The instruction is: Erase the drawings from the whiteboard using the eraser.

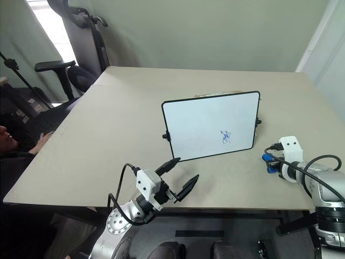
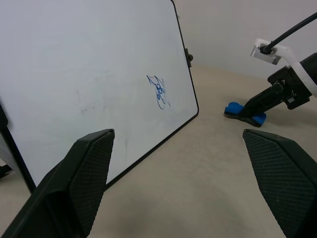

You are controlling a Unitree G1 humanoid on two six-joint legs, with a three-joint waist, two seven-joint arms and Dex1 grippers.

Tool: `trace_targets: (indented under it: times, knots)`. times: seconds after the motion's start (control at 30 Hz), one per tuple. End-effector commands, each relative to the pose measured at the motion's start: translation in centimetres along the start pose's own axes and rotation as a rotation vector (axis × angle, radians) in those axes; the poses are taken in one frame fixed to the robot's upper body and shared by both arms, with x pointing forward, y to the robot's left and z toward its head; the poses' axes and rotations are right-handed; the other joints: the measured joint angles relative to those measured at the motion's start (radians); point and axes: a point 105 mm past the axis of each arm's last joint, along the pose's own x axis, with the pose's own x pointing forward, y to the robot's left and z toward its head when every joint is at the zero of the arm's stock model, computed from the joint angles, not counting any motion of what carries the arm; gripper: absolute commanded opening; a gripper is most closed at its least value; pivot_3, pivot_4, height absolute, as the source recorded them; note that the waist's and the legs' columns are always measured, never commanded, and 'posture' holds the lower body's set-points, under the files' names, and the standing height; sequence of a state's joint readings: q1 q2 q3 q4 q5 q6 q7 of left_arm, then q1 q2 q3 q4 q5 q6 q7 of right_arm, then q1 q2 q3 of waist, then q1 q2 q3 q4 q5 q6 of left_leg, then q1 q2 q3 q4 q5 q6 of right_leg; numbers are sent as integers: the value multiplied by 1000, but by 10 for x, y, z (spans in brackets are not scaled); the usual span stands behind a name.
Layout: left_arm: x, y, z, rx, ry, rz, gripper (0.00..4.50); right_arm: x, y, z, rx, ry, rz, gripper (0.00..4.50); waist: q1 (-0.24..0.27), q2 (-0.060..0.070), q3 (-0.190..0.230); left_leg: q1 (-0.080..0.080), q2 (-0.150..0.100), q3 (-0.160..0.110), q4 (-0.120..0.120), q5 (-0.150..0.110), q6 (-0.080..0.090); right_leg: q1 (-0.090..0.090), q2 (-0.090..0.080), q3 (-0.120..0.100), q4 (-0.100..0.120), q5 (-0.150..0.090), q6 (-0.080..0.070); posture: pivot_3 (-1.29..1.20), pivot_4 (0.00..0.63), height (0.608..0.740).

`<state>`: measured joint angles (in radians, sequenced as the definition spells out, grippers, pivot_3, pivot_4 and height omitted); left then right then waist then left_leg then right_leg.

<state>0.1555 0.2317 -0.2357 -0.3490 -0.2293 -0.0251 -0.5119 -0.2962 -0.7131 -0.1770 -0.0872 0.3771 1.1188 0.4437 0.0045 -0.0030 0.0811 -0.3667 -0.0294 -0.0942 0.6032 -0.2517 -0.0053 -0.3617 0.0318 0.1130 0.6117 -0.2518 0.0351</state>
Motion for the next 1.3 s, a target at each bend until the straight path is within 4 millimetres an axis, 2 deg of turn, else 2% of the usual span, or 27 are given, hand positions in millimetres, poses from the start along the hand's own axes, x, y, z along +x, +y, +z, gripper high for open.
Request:
trace_targets:
  times: [0.03,0.2,0.3,0.4,0.5,0.57,0.77,1.0,1.3]
  knots:
    - [3,-1,5,17,-23,-1,4500,-7,-5,10,-41,-33,-29,213,0,0,0,0,0,0,0,0,0,0,0,0,0,0,0,0,150,736]
    - [4,0,5,18,-25,-1,4500,-17,-5,21,-59,-91,-27,213,0,0,0,0,0,0,0,0,0,0,0,0,0,0,0,0,150,736]
    - [6,1,5,18,-26,-1,4500,-26,3,33,-132,-152,-19,213,0,1,0,-1,0,0,0,0,0,0,0,0,0,0,0,0,150,736]
    - [7,1,5,16,-27,-5,4500,-39,36,55,-209,-287,86,213,0,1,0,-1,0,0,0,0,0,0,0,0,0,0,0,0,150,736]
    - [8,1,5,15,-29,-7,4500,-45,62,70,-230,-373,161,213,-5,0,1,-1,0,0,-1,0,0,1,0,0,0,-1,0,0,150,736]
    - [8,1,4,15,-31,-8,4500,-42,77,78,-244,-414,184,213,-8,-1,1,0,0,0,-2,0,1,1,0,0,0,-2,-2,0,150,736]
    - [9,1,5,15,-35,-11,4500,-28,98,91,-238,-445,229,213,-6,-1,1,0,0,0,-2,5,7,-2,0,0,0,1,2,0,150,736]
    - [7,2,6,19,-36,-9,4500,-8,106,100,-228,-448,231,213,-1,0,0,-1,0,0,-2,4,6,-3,0,0,-1,4,1,0,150,736]
    - [2,3,10,26,-40,7,4500,17,111,98,-250,-395,209,213,-10,1,0,0,0,0,-2,1,1,-3,0,0,-1,7,-1,0,150,736]
